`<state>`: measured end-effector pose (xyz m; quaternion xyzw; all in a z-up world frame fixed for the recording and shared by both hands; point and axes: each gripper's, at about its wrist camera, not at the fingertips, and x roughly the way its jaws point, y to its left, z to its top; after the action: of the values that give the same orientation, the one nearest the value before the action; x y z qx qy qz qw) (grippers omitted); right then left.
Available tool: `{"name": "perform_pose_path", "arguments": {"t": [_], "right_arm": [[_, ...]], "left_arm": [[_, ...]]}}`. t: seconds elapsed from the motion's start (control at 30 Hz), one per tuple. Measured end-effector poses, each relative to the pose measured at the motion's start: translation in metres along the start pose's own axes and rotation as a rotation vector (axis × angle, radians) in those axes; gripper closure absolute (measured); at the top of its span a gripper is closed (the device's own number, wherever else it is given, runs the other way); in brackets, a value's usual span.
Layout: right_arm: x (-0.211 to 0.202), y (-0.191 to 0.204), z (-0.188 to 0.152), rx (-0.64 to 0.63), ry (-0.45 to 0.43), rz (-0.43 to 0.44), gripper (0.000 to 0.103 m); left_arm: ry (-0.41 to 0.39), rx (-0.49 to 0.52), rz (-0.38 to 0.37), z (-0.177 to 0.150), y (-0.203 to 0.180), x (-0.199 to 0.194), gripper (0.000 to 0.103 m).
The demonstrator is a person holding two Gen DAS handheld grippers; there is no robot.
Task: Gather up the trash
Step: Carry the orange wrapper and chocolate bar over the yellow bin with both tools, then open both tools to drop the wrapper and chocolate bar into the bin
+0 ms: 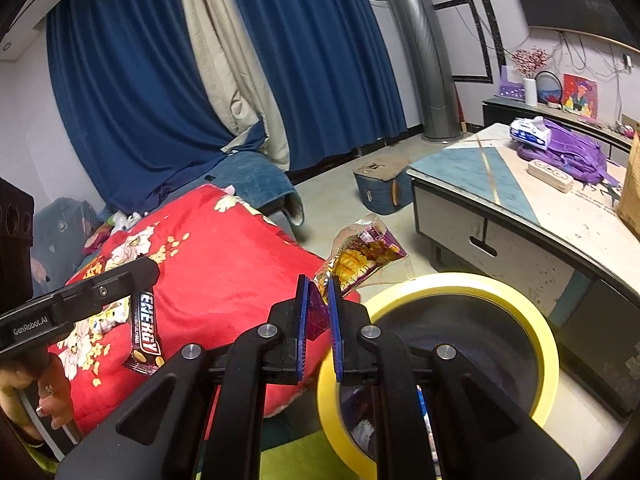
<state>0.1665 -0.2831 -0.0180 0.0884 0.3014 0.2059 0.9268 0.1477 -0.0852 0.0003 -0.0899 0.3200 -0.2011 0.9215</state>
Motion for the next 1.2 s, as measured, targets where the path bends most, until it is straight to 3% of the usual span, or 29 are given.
{"name": "perform_pose_path", "arguments": {"t": [0.93,1.2], "right_arm": [[-0.012,-0.061,-0.043,0.088,0.064,-0.093,0.09],[-0.013,-0.069,-0.05,0.11,0.075,-0.099,0.077]], "left_arm": [[0.136,0.08,-0.089,0.001,-0.055,0.089,0.091],[0.176,0.091,-0.098,0.005,-0.059,0.111,0.09]]}}
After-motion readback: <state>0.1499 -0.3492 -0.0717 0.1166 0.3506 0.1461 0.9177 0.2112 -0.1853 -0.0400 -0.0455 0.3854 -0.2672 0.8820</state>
